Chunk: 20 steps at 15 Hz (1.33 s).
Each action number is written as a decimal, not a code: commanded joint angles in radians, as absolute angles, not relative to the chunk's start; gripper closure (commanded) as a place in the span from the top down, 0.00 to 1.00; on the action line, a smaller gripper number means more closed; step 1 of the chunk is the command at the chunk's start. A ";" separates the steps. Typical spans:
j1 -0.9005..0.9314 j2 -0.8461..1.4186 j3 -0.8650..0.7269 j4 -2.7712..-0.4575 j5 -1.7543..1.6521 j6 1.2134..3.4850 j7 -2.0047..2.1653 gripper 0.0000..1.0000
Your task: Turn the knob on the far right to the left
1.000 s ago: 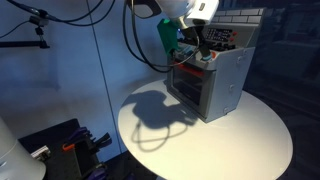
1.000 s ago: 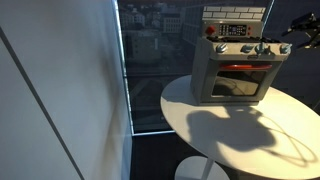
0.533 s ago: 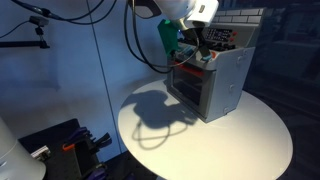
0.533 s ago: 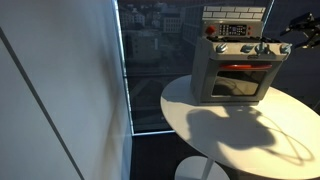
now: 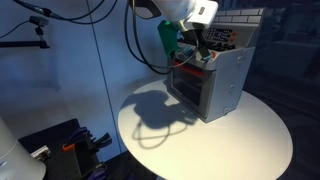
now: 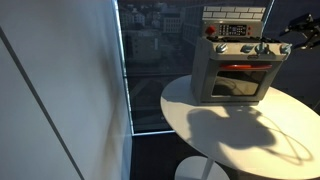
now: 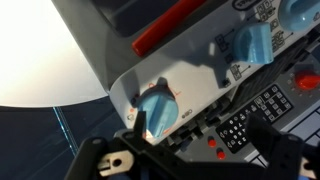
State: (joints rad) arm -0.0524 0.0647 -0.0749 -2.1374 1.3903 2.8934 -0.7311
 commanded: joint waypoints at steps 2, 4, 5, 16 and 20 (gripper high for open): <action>-0.060 0.083 -0.077 -2.102 1.433 2.868 -0.778 1.00; -0.060 0.085 -0.077 -2.102 1.434 2.867 -0.779 0.87; -0.061 0.085 -0.077 -2.101 1.433 2.866 -0.780 0.78; -0.065 0.083 -0.081 -2.106 1.437 2.865 -0.784 0.52; -0.068 0.079 -0.082 -2.112 1.437 2.867 -0.786 0.37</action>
State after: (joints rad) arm -0.0634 0.0771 -0.0842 -2.1355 1.3914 2.8900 -0.7362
